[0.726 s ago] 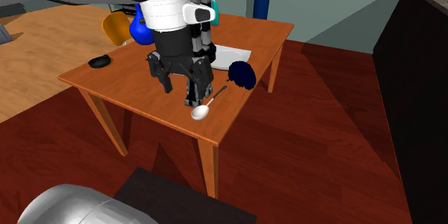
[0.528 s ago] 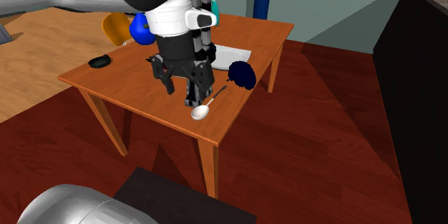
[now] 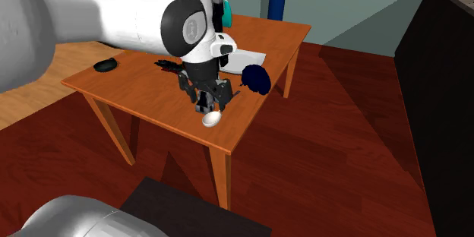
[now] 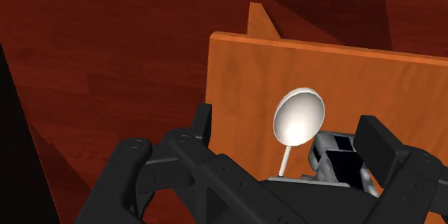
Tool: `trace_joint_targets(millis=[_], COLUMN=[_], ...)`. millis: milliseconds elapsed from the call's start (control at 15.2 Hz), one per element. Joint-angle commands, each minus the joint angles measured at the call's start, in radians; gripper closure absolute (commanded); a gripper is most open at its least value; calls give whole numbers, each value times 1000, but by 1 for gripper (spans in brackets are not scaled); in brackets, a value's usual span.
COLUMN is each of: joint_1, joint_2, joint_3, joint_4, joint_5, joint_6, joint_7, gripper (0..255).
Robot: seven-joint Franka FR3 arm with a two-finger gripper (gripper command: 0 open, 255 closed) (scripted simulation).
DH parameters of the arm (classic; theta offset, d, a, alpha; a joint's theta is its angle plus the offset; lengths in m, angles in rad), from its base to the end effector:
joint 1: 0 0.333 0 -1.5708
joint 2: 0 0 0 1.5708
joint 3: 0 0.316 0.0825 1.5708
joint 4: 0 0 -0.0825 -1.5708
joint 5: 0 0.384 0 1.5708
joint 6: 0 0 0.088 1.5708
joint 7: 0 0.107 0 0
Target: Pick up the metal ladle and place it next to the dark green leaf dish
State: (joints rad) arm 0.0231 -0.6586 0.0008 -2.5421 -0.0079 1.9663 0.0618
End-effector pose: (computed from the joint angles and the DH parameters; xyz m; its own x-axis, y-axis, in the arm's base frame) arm 0.3591 0.0081 0.4944 0.9959 -0.0351 0.0830 -0.0354 -0.9994 0.0029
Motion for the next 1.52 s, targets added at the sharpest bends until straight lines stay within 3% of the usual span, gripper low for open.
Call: trace_joint_targets(millis=[0, 462, 924, 1452], joint_1=[3, 26, 67, 85], joint_2=[56, 289, 560, 685], joint_3=[-4, -14, -31, -32], joint_4=[-18, -13, 83, 108], joint_5=[14, 78, 196, 248], joint_6=[108, 436, 711, 815], joint_7=[5, 9, -39, -76], gripper=[0, 0, 0, 0])
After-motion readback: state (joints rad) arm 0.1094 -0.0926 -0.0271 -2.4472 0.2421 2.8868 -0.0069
